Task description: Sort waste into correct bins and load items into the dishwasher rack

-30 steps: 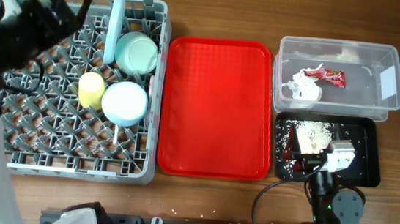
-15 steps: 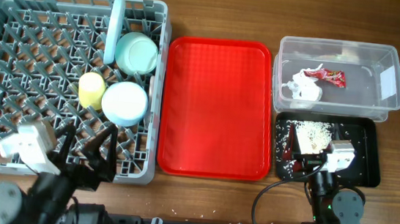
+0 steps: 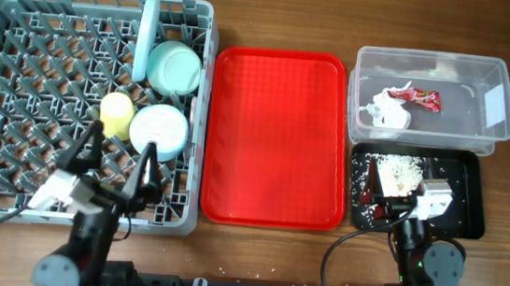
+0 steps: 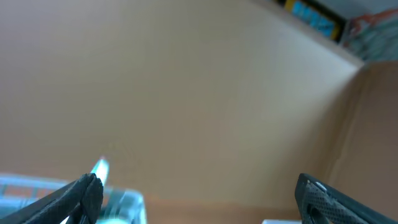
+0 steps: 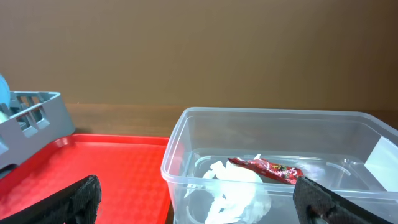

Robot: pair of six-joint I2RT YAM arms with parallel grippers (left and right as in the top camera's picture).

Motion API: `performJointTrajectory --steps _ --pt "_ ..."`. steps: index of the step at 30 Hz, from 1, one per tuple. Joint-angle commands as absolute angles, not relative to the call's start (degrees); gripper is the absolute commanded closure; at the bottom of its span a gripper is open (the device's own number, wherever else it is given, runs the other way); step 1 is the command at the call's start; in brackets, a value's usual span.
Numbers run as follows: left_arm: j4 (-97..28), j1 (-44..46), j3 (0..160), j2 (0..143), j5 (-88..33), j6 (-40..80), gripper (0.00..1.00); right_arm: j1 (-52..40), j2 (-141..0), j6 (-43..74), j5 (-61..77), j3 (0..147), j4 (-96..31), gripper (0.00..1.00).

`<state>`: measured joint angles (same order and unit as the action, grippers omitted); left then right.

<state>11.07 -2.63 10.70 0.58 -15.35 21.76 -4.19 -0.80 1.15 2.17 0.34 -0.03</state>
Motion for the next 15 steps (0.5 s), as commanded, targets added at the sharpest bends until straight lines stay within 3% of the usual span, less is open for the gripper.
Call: performJointTrajectory --steps 1,5,11,15 --pt "11.4 -2.9 4.7 0.2 -11.4 21.7 0.00 -3.9 -0.8 0.1 3.1 0.3 0.1 0.00" --pt "10.9 -2.9 1.0 0.2 -5.5 21.7 0.00 -3.9 -0.8 0.1 3.1 0.3 0.1 0.00" --pt "-3.5 -2.9 0.4 0.2 7.9 21.6 0.00 -3.9 -0.8 0.2 3.1 0.3 0.1 0.00" --pt "-3.6 -2.9 0.4 0.2 6.7 16.5 0.00 -3.9 -0.8 0.2 3.1 0.3 0.1 0.00"
